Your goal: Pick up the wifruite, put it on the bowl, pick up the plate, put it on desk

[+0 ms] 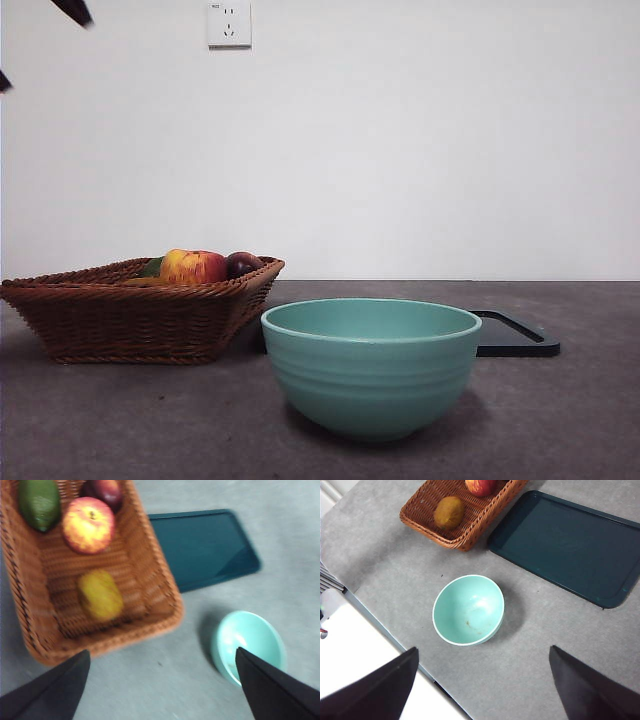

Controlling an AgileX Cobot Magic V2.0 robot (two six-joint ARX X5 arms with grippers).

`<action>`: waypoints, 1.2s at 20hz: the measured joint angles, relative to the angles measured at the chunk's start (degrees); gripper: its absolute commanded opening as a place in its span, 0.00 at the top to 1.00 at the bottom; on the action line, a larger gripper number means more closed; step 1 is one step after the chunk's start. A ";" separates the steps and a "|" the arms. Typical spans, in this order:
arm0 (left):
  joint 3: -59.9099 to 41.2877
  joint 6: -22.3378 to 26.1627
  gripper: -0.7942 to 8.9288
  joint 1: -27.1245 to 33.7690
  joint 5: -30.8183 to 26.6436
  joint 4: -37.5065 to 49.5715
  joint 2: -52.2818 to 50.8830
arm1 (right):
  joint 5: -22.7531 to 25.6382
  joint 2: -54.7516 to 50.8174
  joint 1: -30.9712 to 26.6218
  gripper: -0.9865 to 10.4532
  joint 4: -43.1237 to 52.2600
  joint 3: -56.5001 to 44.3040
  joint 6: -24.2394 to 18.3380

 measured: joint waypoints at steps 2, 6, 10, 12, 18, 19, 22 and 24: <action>2.78 -0.39 0.46 -1.84 -4.02 0.79 5.46 | 0.00 0.00 0.00 0.55 0.00 0.00 0.00; 7.65 -0.83 0.46 -4.85 -11.28 1.36 16.90 | 0.00 0.00 0.00 0.55 0.00 0.00 0.00; 8.90 -0.85 0.46 -6.05 -15.15 4.28 25.94 | 0.00 0.00 0.00 0.55 0.00 0.00 0.00; 8.90 -0.85 0.46 -6.27 -16.55 5.57 29.94 | 0.00 0.00 0.00 0.55 0.00 0.00 0.00; 8.90 -1.22 0.46 -6.93 -19.30 10.69 38.40 | 0.02 0.00 0.00 0.55 0.00 0.00 0.00; 8.90 -1.25 0.46 -6.97 -19.30 11.50 39.28 | 0.00 0.00 0.00 0.55 0.00 0.00 0.00; 8.90 -1.27 0.46 -7.19 -19.30 12.48 41.59 | 0.02 0.00 0.00 0.55 0.09 0.00 0.00; 8.90 -1.27 0.47 -7.43 -19.30 13.55 42.40 | 0.00 0.00 0.00 0.55 0.17 0.00 0.00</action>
